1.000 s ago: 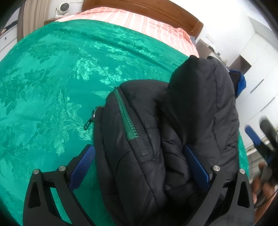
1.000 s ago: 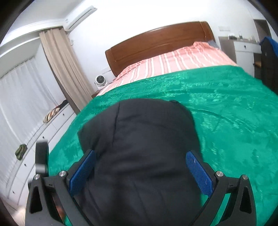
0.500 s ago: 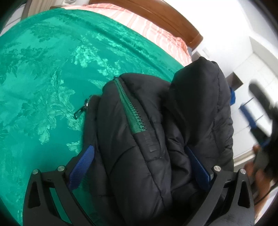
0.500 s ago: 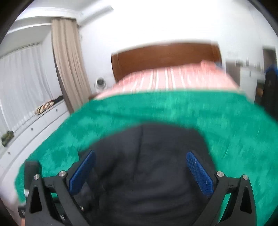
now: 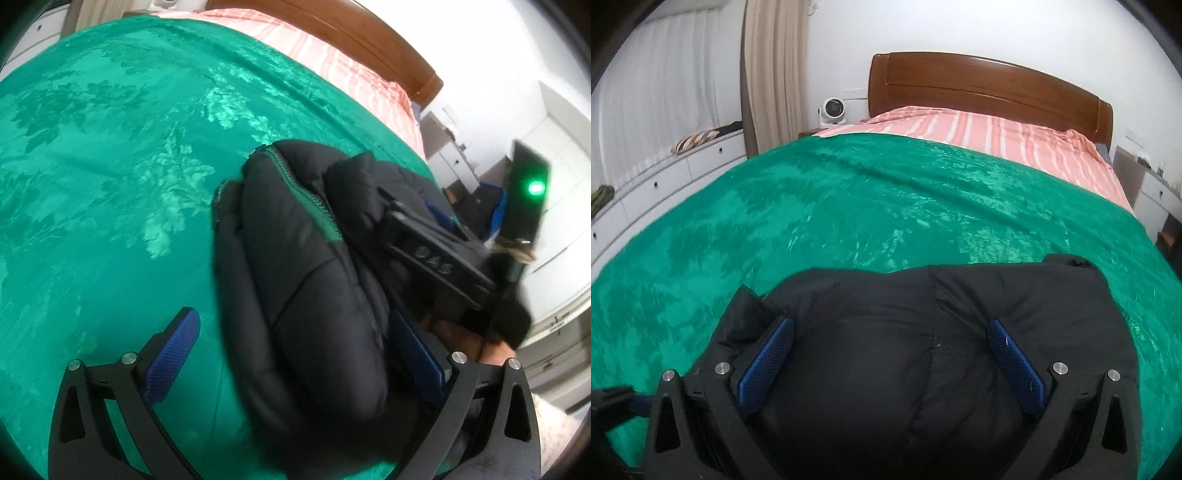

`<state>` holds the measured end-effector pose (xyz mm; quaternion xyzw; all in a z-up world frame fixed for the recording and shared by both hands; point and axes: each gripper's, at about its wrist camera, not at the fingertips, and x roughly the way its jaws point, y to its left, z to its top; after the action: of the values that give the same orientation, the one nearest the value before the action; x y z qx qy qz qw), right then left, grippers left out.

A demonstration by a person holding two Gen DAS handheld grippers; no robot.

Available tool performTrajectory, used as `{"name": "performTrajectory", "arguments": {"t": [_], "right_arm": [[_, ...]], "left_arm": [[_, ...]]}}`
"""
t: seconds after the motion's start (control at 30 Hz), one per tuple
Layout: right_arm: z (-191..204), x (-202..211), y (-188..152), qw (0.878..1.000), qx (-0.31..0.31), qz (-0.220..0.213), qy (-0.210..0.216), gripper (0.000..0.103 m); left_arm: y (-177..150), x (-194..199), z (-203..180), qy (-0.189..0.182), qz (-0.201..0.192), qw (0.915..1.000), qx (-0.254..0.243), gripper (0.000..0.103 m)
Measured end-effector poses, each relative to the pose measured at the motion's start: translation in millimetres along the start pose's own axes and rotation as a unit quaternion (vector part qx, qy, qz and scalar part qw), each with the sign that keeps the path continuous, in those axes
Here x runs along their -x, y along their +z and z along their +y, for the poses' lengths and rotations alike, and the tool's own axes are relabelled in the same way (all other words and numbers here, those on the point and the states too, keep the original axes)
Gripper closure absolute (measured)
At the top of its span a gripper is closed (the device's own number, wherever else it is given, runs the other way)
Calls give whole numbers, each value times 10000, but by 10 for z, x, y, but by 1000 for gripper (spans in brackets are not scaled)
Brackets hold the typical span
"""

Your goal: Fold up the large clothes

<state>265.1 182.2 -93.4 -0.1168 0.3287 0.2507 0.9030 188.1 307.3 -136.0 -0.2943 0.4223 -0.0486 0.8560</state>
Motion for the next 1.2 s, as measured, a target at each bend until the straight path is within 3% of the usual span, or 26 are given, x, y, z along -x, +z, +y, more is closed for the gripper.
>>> {"name": "performTrajectory", "arguments": {"t": [0.17, 0.33, 0.43, 0.63, 0.73, 0.83, 0.97, 1.0, 1.03, 1.1, 1.2], "right_arm": [[-1, -113, -24, 9999, 33, 126, -1, 0], [160, -151, -163, 9981, 446, -128, -406, 0], [255, -169, -130, 9959, 690, -27, -588, 0], [9, 92, 184, 9971, 384, 640, 143, 0], [-30, 619, 261, 9975, 526, 415, 241, 0], [60, 1113, -9, 9966, 816, -33, 65, 0], [450, 950, -632, 9909, 1331, 188, -102, 0], [520, 928, -737, 9903, 1379, 55, -131, 0], [554, 957, -758, 9898, 1414, -60, -174, 0], [563, 1043, -722, 9907, 1350, -124, -149, 1], [467, 1281, -672, 9917, 1260, -177, 194, 1]], "left_arm": [[-44, 276, 174, -30, -214, 9996, 189, 2], [-163, 424, 510, 95, -355, 9969, 689, 2], [-232, 462, 598, 112, -315, 9943, 1009, 2], [-359, 672, 496, 64, -423, 9952, 876, 2], [-393, 734, 526, 156, -435, 9950, 889, 2], [-403, 772, 598, 147, -494, 9935, 1011, 2], [-342, 701, 562, 191, -407, 9947, 928, 2], [-306, 676, 519, 212, -364, 9956, 835, 2], [-277, 665, 487, 140, -316, 9964, 774, 2], [-192, 621, 432, -349, -143, 9960, 804, 2], [-24, 431, 279, -1321, 332, 9877, 762, 2]]}}
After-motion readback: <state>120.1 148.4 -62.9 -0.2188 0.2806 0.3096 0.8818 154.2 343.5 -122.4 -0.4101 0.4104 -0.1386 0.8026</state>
